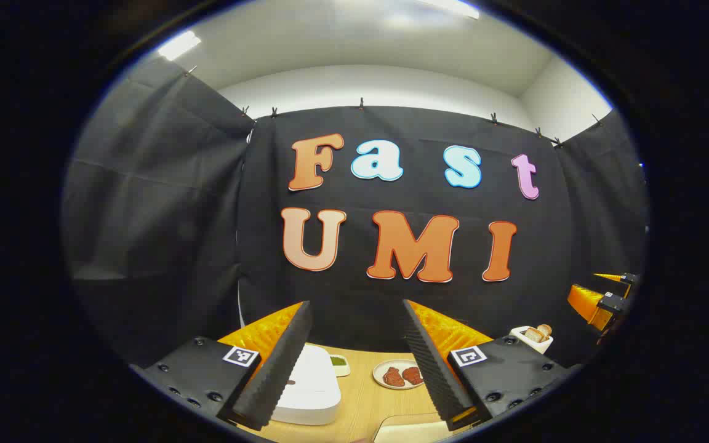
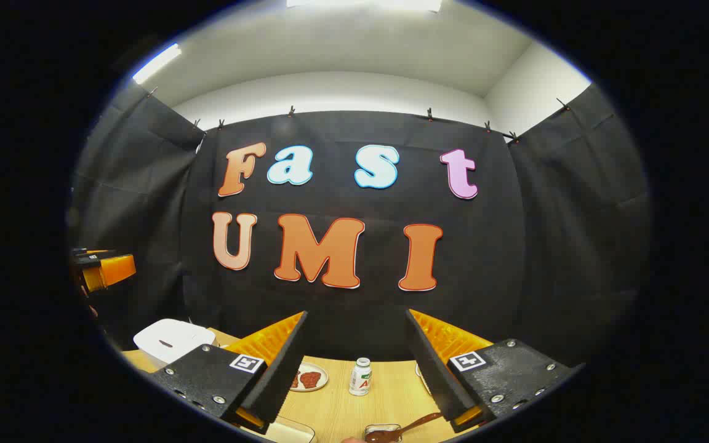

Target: Close the left gripper, press the button to open the rice cooker; take a wooden spoon from the chopstick holder with the right hand, scoop a spoonful of rice and pour it into the rice cooker, then put the wooden spoon back into the chopstick holder.

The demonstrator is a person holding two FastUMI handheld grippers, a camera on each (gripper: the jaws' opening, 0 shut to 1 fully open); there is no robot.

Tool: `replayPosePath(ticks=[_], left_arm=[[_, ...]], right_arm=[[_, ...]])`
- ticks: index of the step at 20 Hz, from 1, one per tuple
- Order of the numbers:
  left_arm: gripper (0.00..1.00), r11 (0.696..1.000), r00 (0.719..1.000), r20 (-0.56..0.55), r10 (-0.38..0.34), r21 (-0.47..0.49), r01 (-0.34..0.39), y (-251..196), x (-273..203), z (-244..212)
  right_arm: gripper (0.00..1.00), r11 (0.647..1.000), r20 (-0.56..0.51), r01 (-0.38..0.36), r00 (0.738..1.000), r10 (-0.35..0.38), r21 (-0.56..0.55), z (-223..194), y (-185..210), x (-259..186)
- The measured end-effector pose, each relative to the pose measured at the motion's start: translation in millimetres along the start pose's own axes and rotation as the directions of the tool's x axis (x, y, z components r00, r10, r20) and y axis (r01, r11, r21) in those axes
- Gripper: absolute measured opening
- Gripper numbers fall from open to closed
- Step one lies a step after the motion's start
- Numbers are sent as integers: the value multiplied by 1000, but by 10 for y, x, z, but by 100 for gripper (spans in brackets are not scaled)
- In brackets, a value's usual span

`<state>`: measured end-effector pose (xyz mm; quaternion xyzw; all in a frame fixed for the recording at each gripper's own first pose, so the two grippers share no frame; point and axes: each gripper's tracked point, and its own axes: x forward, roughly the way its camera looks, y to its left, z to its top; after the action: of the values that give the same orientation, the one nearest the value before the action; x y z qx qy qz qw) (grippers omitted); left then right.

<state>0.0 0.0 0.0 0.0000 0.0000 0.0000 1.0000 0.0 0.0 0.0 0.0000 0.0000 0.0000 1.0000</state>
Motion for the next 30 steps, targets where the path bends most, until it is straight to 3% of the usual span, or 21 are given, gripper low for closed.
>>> replayPosePath(ticks=[1,10,13,30], left_arm=[[98,1000,1000,-7,3,4,-3,-9,4,-27],[98,1000,1000,26,6,28,-6,30,-75,113],[97,999,1000,19,9,32,-9,41,-56,84],[97,998,1000,21,-2,68,0,130,201,43]], right_arm=[[92,1000,-4,-9,1000,9,3,-14,11,-12],[97,1000,-34,-20,999,21,14,-87,11,-62],[95,999,-50,-36,998,37,11,-144,54,-63],[95,999,-90,35,995,-32,38,-313,-74,33]])
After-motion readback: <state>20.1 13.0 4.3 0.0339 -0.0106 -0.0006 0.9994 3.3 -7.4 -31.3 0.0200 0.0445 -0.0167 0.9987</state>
